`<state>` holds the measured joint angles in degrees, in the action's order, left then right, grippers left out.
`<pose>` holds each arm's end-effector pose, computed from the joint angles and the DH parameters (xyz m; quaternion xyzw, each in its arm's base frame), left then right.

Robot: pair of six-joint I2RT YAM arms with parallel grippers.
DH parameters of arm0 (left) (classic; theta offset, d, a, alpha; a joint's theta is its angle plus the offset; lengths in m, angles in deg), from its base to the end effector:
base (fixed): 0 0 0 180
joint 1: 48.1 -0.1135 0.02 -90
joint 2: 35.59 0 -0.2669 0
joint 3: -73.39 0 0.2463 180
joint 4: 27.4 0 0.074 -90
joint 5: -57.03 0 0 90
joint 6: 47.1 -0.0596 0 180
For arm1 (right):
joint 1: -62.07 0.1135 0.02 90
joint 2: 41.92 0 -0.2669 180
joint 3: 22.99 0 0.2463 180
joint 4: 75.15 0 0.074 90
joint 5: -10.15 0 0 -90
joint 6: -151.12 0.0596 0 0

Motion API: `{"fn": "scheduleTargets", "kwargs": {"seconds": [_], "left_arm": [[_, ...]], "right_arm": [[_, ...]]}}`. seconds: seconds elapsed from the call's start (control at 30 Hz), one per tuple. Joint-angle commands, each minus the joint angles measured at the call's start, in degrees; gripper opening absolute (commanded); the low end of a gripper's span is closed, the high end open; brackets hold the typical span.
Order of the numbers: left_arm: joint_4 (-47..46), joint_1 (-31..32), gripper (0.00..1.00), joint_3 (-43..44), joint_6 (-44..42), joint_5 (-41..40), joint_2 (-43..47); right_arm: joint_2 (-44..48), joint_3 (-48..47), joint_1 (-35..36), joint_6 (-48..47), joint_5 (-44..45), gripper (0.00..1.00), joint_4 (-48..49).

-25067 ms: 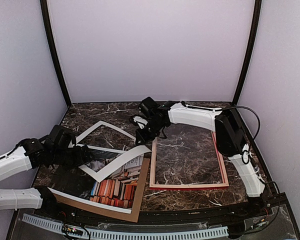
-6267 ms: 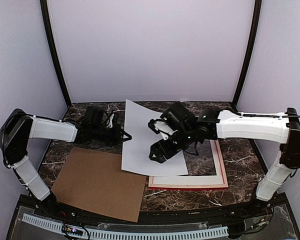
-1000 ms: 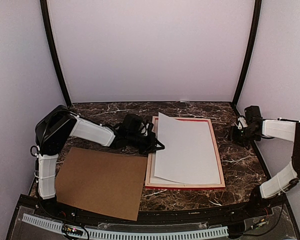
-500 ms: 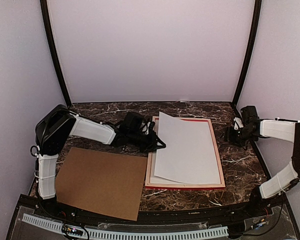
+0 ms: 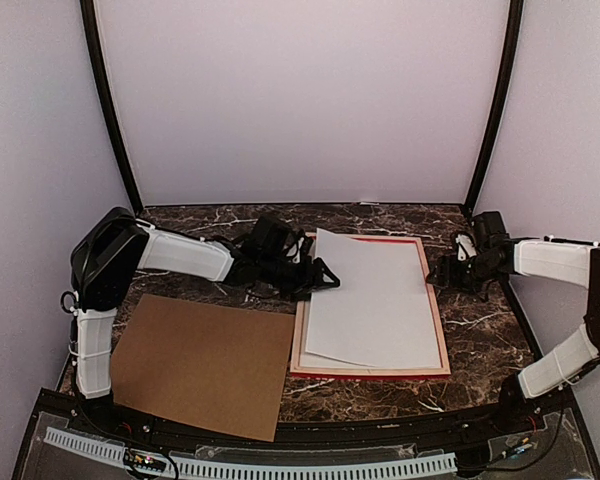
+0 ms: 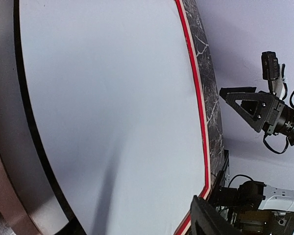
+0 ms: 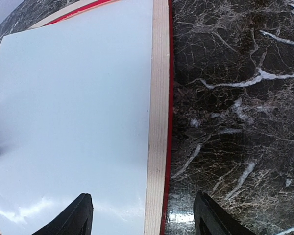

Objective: Put the photo into the frame
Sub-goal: Place the photo on the mat board.

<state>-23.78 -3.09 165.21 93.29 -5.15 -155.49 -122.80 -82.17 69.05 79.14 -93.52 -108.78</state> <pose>0.3184 -0.3578 0.1624 0.0772 0.8523 -0.4910 0.1629 0.2778 0.0482 0.1775 0.0559 0.9468 0.1749 0.2642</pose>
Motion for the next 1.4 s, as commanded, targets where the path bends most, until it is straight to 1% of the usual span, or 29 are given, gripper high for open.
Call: {"fn": "scheduleTargets", "kwargs": {"seconds": [0.0,0.2,0.53,0.67,0.8,0.83,0.93,1.03,1.1,1.2,1.37], "left_arm": [[3.99,0.26,0.68,2.08,-2.57,-1.09,0.89],[6.15,0.3,0.75,2.86,-3.81,-1.84,0.89],[10.01,0.25,0.79,3.73,-7.44,-5.95,2.46],[13.39,0.25,0.82,4.45,-9.93,-8.38,3.44],[19.22,0.25,0.86,5.99,-14.83,-13.27,5.21],[21.21,0.18,0.89,6.06,-16.39,-15.59,6.17],[24.85,-0.13,0.94,5.7,-19.2,-20.43,8.62],[28.82,-0.8,0.99,4.68,-21.74,-25.63,12.18],[30.21,-1.48,0.99,3.14,-22.61,-27.9,14.81],[30.7,-2.58,0.99,-1.03,-22.97,-29.61,18.49],[30.78,-4.75,0.99,-7.11,-22.74,-30.69,25.72]], "right_arm": [[1.57,-0.66,0.94,-0.36,0.71,0.71,1.52],[1.67,-0.45,1.67,-0.18,0.77,0.72,1.72],[1.54,-0.53,2.49,-0.09,0.87,0.72,1.94],[1.78,-0.69,3.14,-0.22,0.86,0.72,1.97],[2.36,-0.8,4.07,-0.65,0.92,0.74,1.98],[2.51,-0.82,4.41,-0.77,0.85,0.75,2.01],[2.77,-1.2,5.7,-0.95,0.9,0.76,2.17],[2.67,-2.31,8.08,-1.1,1.01,0.77,2.34],[2.44,-3.3,10.37,-1.09,1.31,0.78,2.53],[1.57,-5.38,14.53,-0.81,1.5,0.8,3.01],[-2.6,-10.4,22.46,-0.68,2.48,0.83,3.15]]}}
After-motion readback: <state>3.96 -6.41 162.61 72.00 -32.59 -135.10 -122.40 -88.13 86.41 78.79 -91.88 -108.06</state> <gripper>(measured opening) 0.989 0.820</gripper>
